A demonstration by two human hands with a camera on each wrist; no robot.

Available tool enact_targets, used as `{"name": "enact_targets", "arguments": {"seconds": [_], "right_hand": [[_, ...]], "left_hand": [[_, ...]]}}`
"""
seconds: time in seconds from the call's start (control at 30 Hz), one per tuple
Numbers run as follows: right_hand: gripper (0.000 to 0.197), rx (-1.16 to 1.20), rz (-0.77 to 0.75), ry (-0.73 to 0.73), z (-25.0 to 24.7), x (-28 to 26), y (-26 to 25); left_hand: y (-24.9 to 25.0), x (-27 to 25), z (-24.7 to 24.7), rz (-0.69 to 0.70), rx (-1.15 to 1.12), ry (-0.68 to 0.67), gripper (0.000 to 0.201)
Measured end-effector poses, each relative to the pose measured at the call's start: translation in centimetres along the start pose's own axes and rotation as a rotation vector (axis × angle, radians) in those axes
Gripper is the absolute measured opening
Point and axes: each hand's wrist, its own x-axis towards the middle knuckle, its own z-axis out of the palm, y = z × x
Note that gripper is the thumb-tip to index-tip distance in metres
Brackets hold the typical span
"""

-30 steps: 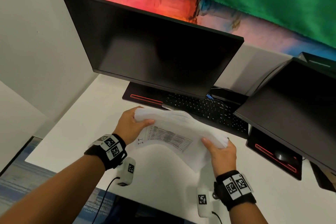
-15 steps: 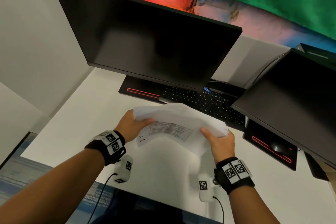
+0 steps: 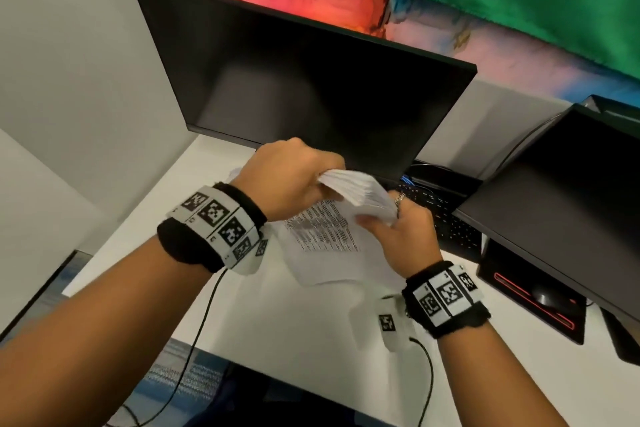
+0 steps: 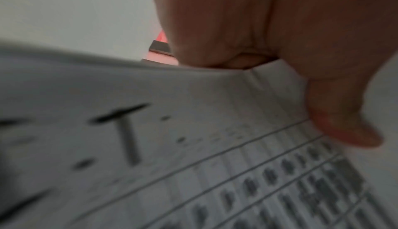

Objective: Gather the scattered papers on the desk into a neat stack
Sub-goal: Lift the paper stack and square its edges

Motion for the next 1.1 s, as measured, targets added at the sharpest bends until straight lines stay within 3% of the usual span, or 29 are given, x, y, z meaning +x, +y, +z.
{"name": "enact_targets", "arguments": {"seconds": [0.03, 0.1, 0.17, 0.23, 0.3, 0.37, 0.43, 0.5, 0.57, 0.63, 0.77, 0.9, 0.97, 1.0, 1.1], "right_hand": [[0.023, 0.042, 0.017, 0.012, -0.1, -0.2, 0.3], [0.029, 0.196, 0.091, 0.072, -0.9, -0.5, 1.3], [0.030, 0.410, 0.174, 0.164, -1.6, -0.8, 2.4], [0.031, 0.535, 0.176, 0.197, -1.8, -1.1, 3.0], [0.034, 0.598, 0.168, 0.186, -1.4, -1.1, 3.1], [0.034, 0.620, 0.177, 0.188, -0.8, -1.0, 2.9], [0.029, 0.596, 0.177, 0.248, -0.6, -1.1, 2.6], [0.025, 0.520, 0.164, 0.350, -0.1, -1.8, 2.7], [0.026, 0.427, 0.153, 0.402, 1.1, -3.2, 3.1], [0.028, 0.415, 0.216, 0.365, 2.6, -4.6, 4.0], [0.058, 0.465, 0.394, 0.349, 3.0, -5.0, 5.6], [0.075, 0.506, 0.315, 0.353, 1.7, -4.2, 5.3], [0.072, 0.606, 0.204, 0.382, 1.1, -4.0, 4.3], [0.066, 0.653, 0.153, 0.403, 0.8, -4.0, 3.8], [0.027, 0.766, 0.118, 0.463, 0.8, -3.7, 2.6]], "left_hand": [[-0.7, -0.3, 0.1, -0.030, -0.050, 0.064, 0.025], [-2.8, -1.6, 0.9, -0.140, -0.145, 0.256, 0.071], [-4.3, -3.4, 2.6, -0.342, -0.310, 0.450, 0.113], [-4.2, -4.3, 4.7, -0.561, -0.753, 0.379, 0.128], [-3.8, -4.4, 6.6, -0.629, -1.218, 0.158, 0.114], [-3.1, -3.7, 7.0, -0.624, -1.218, 0.055, 0.071], [-2.2, -3.1, 7.3, -0.618, -1.014, 0.155, 0.038], [-0.8, -3.4, 7.8, -0.578, -0.862, 0.313, 0.018], [-0.1, -4.4, 9.1, -0.501, -0.723, 0.372, 0.017], [-0.1, -5.9, 10.9, -0.476, -0.704, 0.284, 0.026], [-1.6, -6.9, 12.9, -0.624, -0.938, 0.061, 0.082], [-2.0, -5.9, 11.9, -0.579, -1.119, 0.070, 0.101], [-1.3, -5.4, 10.8, -0.506, -1.103, 0.221, 0.092], [-0.7, -5.1, 10.4, -0.474, -1.081, 0.300, 0.078], [0.5, -4.1, 9.6, -0.496, -1.084, 0.429, 0.035]]}}
